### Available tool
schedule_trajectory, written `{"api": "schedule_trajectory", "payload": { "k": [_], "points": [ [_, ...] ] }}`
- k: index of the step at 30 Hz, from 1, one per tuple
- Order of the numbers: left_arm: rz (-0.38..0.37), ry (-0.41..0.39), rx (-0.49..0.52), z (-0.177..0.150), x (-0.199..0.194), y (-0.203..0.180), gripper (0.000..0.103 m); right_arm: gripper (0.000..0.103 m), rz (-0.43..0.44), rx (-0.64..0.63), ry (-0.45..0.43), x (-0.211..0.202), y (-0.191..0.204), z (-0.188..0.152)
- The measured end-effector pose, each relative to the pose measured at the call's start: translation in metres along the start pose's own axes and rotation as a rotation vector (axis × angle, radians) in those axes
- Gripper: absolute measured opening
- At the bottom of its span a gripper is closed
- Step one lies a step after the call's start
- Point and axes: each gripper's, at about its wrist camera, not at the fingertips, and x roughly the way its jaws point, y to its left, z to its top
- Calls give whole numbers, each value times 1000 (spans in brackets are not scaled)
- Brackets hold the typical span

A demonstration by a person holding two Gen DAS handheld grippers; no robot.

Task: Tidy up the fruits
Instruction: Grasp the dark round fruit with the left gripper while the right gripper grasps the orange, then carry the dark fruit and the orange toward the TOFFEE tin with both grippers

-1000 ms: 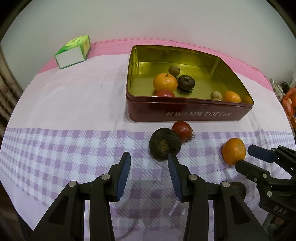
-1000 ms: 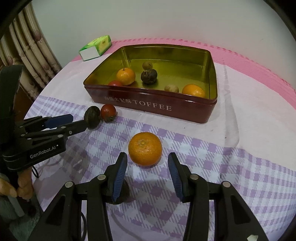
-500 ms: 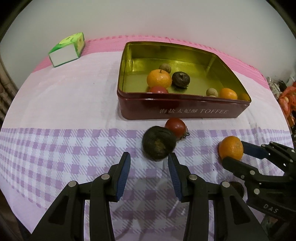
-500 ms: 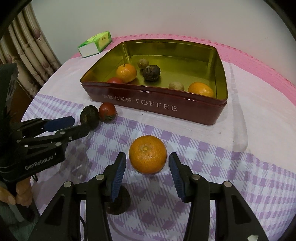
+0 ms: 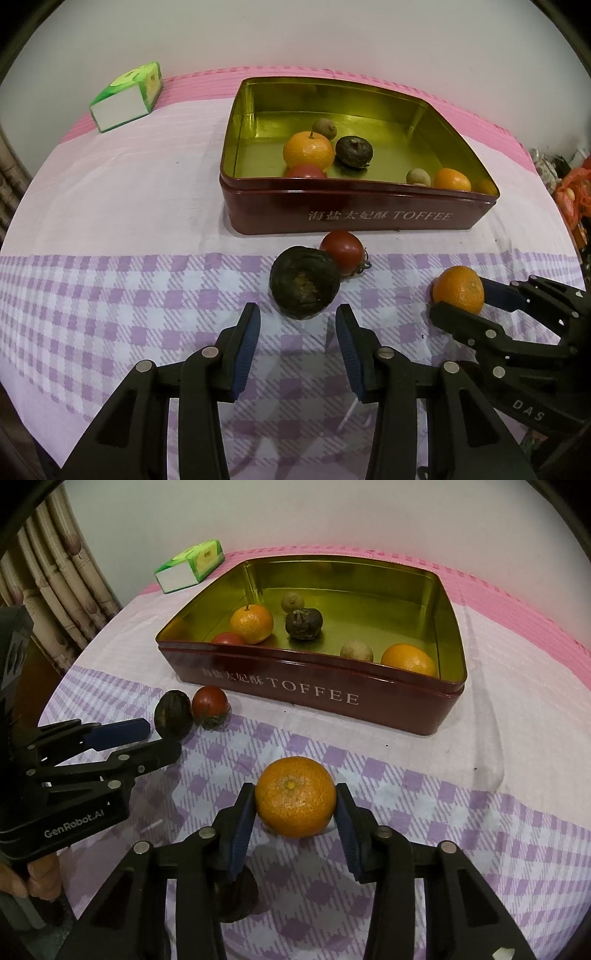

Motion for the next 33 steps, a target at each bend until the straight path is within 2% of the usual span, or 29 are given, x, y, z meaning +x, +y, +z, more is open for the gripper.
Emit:
{"api": "schedule_trajectory", "payload": {
  "k": [14,33],
  "points": [
    [-1,4,2,7,9,-7,44,39,-48,73,-12,-8,-29,-5],
    [-4,-21,-8,21,20,-5,43,39,-46,81,-15,-9,-30,-7]
  ]
}}
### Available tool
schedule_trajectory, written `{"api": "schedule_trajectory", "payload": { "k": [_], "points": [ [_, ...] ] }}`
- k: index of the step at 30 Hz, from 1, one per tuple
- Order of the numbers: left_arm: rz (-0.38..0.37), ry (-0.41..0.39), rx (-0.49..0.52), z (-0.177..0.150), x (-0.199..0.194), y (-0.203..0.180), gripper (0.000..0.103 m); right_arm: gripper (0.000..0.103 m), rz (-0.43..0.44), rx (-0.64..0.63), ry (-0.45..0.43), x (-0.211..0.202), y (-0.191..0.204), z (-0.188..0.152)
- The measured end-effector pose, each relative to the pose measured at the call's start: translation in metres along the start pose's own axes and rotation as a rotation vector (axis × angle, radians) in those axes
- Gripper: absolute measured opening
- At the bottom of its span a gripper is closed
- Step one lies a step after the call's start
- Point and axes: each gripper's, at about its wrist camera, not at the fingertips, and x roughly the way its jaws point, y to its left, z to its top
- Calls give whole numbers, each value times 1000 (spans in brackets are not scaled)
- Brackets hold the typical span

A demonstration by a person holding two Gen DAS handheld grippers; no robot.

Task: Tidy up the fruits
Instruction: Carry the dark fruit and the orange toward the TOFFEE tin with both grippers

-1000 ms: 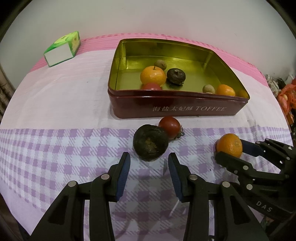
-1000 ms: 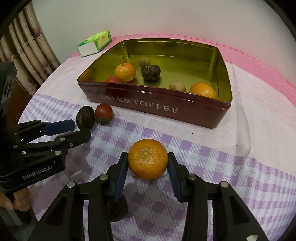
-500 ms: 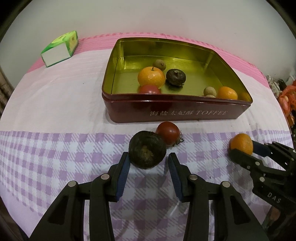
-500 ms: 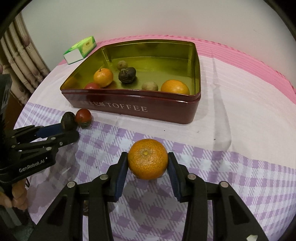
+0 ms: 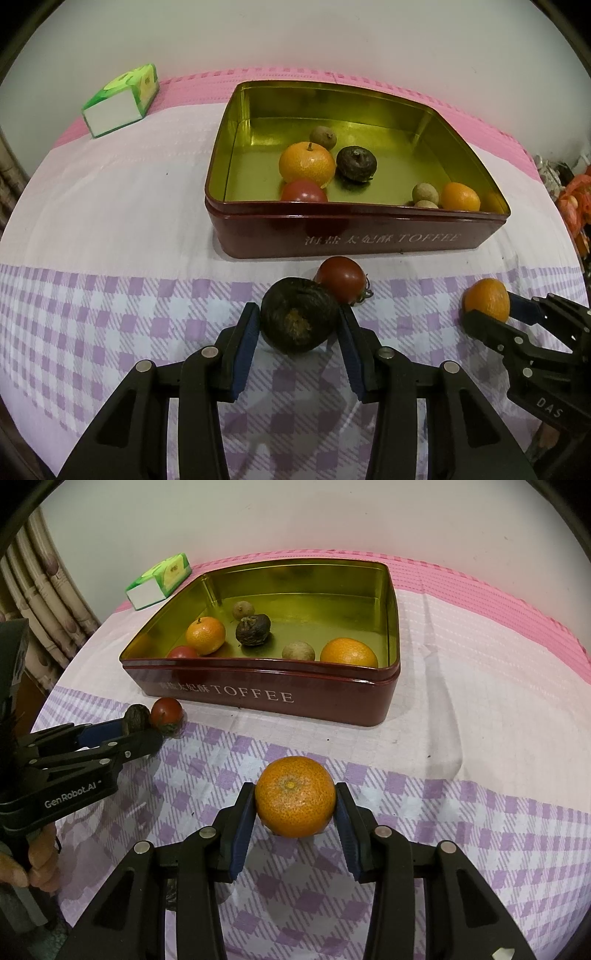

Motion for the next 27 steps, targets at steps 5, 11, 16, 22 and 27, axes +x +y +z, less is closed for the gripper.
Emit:
{"api": "schedule_trajectory", "payload": {
  "k": [5,11,16,22,27],
  "points": [
    [0,-7,0,-1,-1,1,41,39,0,0,0,0,0,0],
    [3,-9,-4,-2,-2,1,40,39,-1,-1,0,0,0,0],
    [2,-10,-12,-3,-5,3,40,39,-1,1,0,0,0,0],
    [1,-24,-14,-3,-11,3,40,39,-1,0,0,0,0,0],
    [-3,-31,-6,-3,-16,1,40,39,0,2,0,0,0,0]
  ]
}}
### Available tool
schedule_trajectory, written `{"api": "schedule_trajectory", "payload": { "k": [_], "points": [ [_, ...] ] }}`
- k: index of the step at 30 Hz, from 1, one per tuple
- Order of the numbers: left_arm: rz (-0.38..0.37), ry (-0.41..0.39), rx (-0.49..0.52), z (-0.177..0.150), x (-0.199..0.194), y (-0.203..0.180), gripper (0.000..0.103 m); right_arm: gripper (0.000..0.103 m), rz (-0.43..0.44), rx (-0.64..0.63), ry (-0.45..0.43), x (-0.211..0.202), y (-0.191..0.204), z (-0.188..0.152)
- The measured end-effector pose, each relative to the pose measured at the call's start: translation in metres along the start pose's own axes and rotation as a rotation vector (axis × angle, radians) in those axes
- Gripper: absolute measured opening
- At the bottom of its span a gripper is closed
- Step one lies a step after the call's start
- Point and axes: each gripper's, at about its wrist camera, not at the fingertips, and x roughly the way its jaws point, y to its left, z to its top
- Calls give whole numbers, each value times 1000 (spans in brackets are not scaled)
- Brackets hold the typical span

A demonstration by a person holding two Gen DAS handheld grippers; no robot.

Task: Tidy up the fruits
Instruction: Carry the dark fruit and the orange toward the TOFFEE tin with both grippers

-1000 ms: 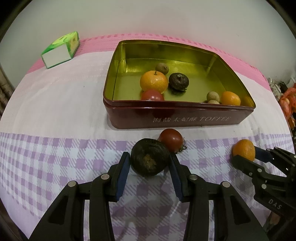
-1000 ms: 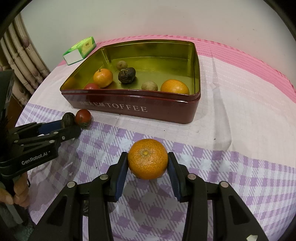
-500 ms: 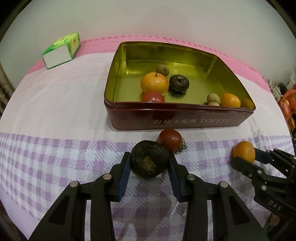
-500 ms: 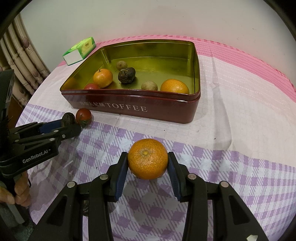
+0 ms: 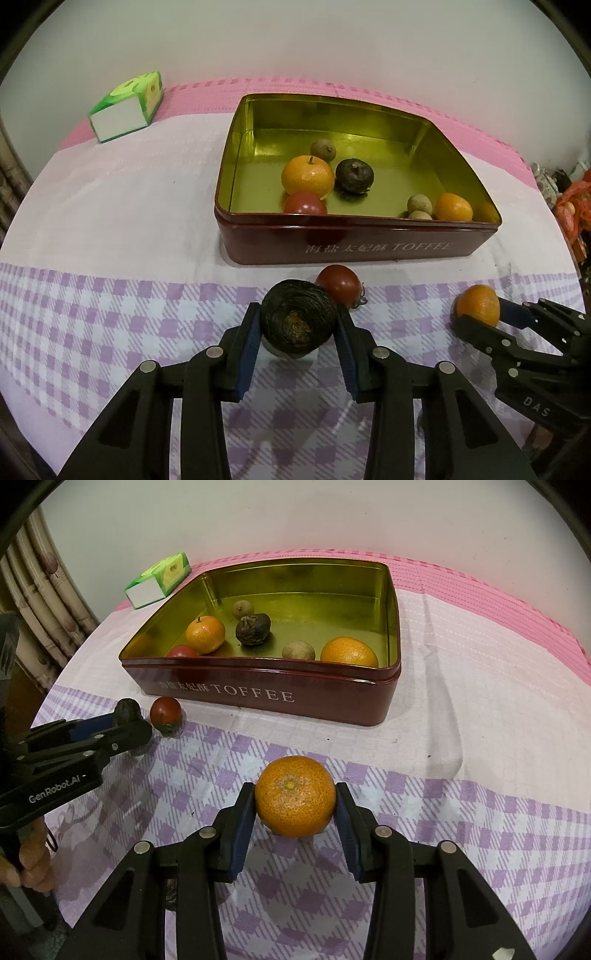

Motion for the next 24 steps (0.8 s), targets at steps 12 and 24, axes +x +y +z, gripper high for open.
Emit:
{"api": "schedule_trajectory", "payload": {
  "k": [12,24],
  "points": [
    [-33,-50,30,10,-17,-8,40,39,-1,-5,1,0,0,0],
    [-15,-116,31,47,-26,-5,40,38,0,-3,1,0,-1,0]
  ]
}}
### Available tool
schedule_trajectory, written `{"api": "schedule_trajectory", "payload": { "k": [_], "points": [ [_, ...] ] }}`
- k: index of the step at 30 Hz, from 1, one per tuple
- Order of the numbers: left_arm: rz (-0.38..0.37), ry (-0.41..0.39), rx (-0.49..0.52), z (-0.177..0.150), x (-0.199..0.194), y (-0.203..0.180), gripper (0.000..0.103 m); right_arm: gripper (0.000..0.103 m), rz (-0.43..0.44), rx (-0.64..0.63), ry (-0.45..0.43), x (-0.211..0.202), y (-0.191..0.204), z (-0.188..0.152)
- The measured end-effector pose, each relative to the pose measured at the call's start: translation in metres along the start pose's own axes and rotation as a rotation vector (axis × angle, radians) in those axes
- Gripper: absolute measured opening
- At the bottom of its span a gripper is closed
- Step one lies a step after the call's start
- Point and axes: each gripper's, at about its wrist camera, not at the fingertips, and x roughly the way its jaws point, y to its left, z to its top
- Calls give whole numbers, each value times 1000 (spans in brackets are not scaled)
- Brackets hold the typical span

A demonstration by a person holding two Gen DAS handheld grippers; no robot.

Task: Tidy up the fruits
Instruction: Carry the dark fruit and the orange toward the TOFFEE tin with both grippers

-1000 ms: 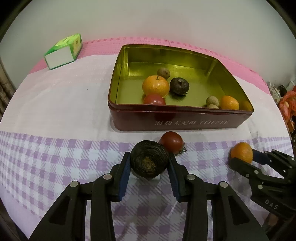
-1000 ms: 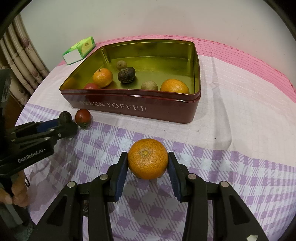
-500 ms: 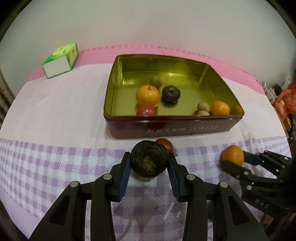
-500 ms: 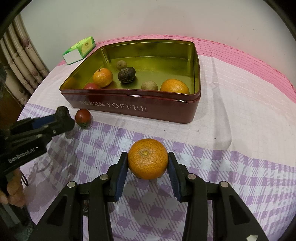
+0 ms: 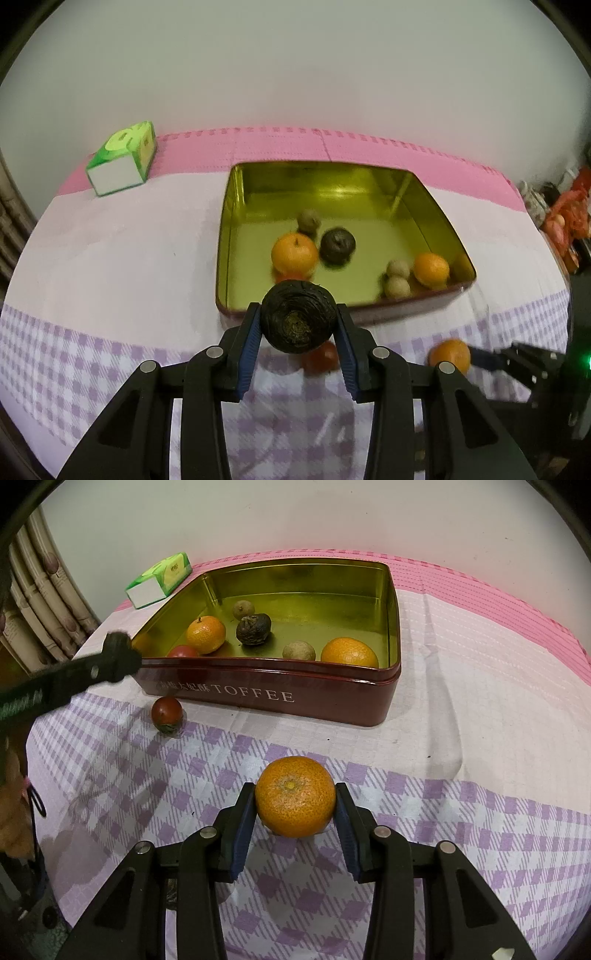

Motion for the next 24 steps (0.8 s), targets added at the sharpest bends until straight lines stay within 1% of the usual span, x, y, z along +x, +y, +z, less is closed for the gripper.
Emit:
{"api": "schedule_trajectory", "payload": {
  "k": [5,9,15,24],
  "points": [
    [12,-7,-1,16,9,2,40,38,0,-2,2,0,1,0],
    [6,6,-1,24,19,2,40,38,-1,-3,5,-1,2,1],
    [-5,44,3,28,32,0,40,38,-6,-3,-4,-7,-1,3],
    [15,77,-4,26,43,4,40,38,-9,-11,-43,-24,-2,16]
  ]
}}
